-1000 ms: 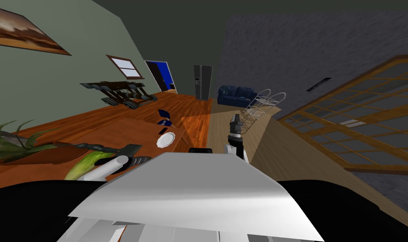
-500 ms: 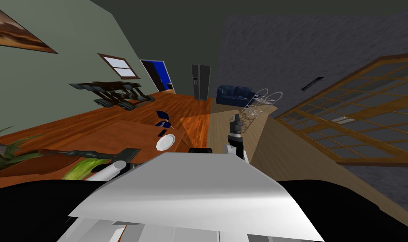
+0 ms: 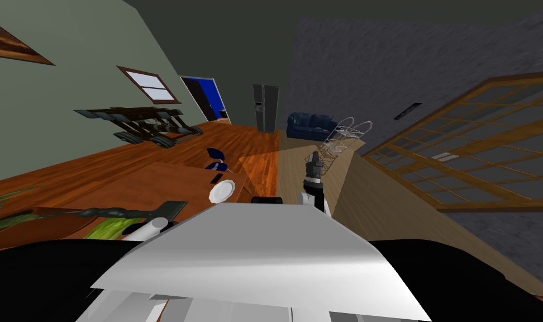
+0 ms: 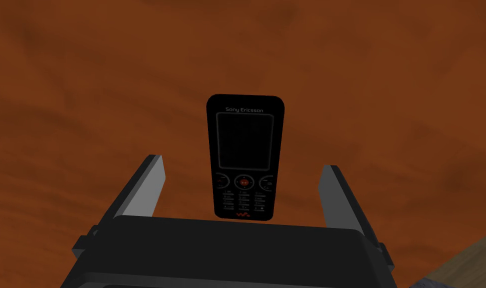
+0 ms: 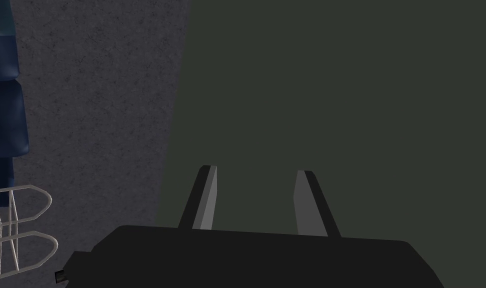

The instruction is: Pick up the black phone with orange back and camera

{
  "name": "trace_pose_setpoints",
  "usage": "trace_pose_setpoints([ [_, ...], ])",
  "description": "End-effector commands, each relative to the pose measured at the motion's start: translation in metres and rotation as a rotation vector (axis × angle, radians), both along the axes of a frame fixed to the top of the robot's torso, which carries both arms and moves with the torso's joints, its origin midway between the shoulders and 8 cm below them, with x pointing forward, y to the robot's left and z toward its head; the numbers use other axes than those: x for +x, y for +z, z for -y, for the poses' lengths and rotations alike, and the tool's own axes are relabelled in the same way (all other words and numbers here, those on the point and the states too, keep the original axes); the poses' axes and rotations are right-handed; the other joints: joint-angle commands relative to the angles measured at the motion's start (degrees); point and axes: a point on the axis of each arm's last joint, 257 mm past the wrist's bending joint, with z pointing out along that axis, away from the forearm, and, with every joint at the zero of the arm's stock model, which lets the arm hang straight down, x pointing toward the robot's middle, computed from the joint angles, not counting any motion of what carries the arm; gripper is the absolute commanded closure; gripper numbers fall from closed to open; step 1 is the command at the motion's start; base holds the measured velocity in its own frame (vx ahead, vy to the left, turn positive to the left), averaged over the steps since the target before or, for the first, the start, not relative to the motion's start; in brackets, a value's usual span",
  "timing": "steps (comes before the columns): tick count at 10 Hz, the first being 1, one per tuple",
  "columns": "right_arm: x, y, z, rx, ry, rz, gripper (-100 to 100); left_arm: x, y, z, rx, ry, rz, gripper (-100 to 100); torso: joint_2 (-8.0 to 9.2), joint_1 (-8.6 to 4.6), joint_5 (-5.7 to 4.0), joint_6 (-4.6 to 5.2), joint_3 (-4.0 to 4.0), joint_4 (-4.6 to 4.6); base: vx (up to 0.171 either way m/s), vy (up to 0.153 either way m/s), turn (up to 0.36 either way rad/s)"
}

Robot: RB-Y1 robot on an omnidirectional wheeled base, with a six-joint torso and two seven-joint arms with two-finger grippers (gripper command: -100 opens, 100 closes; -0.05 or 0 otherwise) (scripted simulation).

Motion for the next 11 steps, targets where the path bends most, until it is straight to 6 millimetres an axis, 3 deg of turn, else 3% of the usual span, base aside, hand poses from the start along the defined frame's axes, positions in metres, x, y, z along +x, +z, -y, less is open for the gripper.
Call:
trace_pose_setpoints([
  [1, 0.000, 0.000, 0.000, 0.000, 0.000, 0.000, 0, 0.000, -0.003, -0.002, -0.003, 0.012, -0.003, -100, 0.00, 0.00, 0.00, 0.00, 0.00, 0.00, -0.068, -0.004, -0.075],
  [2, 0.000, 0.000, 0.000, 0.000, 0.000, 0.000, 0, 0.018, -0.005, -0.004, -0.002, 0.006, 0.019, -100, 0.06, -0.04, -0.01, -0.05, 0.05, 0.02, -0.084, -0.025, -0.086],
  [3, 0.000, 0.000, 0.000, 0.000, 0.000, 0.000, 0, 0.007, -0.007, -0.004, -0.006, 0.024, 0.002, -100, 0.13, -0.11, -0.02, -0.02, 0.08, 0.03, -0.079, -0.016, -0.072],
  [4, 0.000, 0.000, 0.000, 0.000, 0.000, 0.000, 0, 0.025, -0.008, -0.007, -0.004, 0.018, 0.024, -100, 0.14, -0.09, -0.03, -0.05, 0.09, 0.03, -0.081, 0.006, -0.130],
  [6, 0.000, 0.000, 0.000, 0.000, 0.000, 0.000, 0, 0.010, -0.012, -0.007, -0.010, 0.044, -0.001, -100, 0.11, -0.03, -0.01, -0.06, 0.08, 0.03, -0.050, -0.005, -0.028],
  [7, 0.000, 0.000, 0.000, 0.000, 0.000, 0.000, 0, 0.028, -0.012, -0.011, -0.006, 0.037, 0.022, -100, 0.02, -0.06, -0.01, -0.07, 0.02, 0.01, -0.056, -0.021, -0.108],
  [8, 0.000, 0.000, 0.000, 0.000, 0.000, 0.000, 0, 0.017, -0.015, -0.011, -0.010, 0.057, 0.003, -100, 0.04, -0.09, -0.03, -0.01, 0.03, 0.02, -0.063, -0.015, -0.079],
  [9, 0.000, 0.000, 0.000, 0.000, 0.000, 0.000, 0, 0.034, -0.014, -0.014, -0.006, 0.053, 0.024, -100, 0.07, -0.08, -0.02, -0.06, 0.05, 0.02, -0.077, -0.010, -0.105],
  [10, 0.000, 0.000, 0.000, 0.000, 0.000, 0.000, 0, 0.019, -0.018, -0.014, -0.011, 0.078, -0.001, -100, 0.11, -0.06, -0.02, -0.02, 0.07, 0.03, -0.067, -0.009, -0.071],
  [11, 0.000, 0.000, 0.000, 0.000, 0.000, 0.000, 0, 0.019, -0.018, -0.014, -0.011, 0.078, -0.001, -100, 0.10, -0.06, -0.02, -0.07, 0.07, 0.03, -0.030, -0.007, 0.007],
])
